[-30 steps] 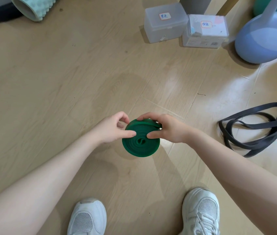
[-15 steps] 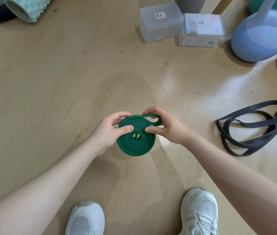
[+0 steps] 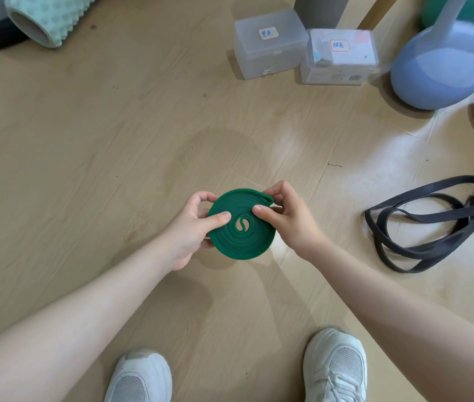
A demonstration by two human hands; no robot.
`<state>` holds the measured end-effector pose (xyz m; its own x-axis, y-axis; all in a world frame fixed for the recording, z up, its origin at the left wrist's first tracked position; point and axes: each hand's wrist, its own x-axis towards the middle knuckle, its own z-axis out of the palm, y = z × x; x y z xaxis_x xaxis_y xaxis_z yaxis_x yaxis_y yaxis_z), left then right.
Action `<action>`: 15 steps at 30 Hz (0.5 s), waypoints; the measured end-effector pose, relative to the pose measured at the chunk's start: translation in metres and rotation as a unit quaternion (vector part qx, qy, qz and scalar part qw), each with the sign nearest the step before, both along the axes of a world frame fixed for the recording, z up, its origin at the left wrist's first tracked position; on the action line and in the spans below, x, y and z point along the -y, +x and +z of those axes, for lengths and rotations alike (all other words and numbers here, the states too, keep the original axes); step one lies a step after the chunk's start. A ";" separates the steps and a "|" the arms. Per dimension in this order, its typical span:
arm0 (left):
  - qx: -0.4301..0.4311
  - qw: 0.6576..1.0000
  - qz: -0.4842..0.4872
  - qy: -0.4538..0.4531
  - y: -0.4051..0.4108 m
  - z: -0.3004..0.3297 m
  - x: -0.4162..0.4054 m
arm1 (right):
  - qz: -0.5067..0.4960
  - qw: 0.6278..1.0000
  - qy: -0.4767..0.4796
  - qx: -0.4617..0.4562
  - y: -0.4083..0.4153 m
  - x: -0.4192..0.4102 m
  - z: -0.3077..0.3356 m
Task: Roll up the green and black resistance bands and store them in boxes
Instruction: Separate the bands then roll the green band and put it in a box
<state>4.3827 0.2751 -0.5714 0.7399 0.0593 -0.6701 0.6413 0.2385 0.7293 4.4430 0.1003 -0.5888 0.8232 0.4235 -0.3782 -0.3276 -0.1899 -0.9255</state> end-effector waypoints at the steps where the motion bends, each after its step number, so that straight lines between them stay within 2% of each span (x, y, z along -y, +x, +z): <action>1: -0.010 0.999 -0.031 0.001 0.005 0.000 0.003 | 0.000 1.000 0.003 -0.006 0.005 0.008 0.001; 5: -0.004 0.987 -0.143 0.071 0.036 0.005 0.017 | 0.032 0.999 0.007 -0.009 0.024 0.035 0.002; 10: 0.034 0.961 -0.263 0.084 0.073 0.026 0.049 | 0.068 0.998 0.011 0.001 0.055 0.054 0.007; 15: 0.040 0.968 -0.231 0.094 0.097 0.059 0.077 | 0.035 0.998 0.053 0.007 0.085 0.071 0.034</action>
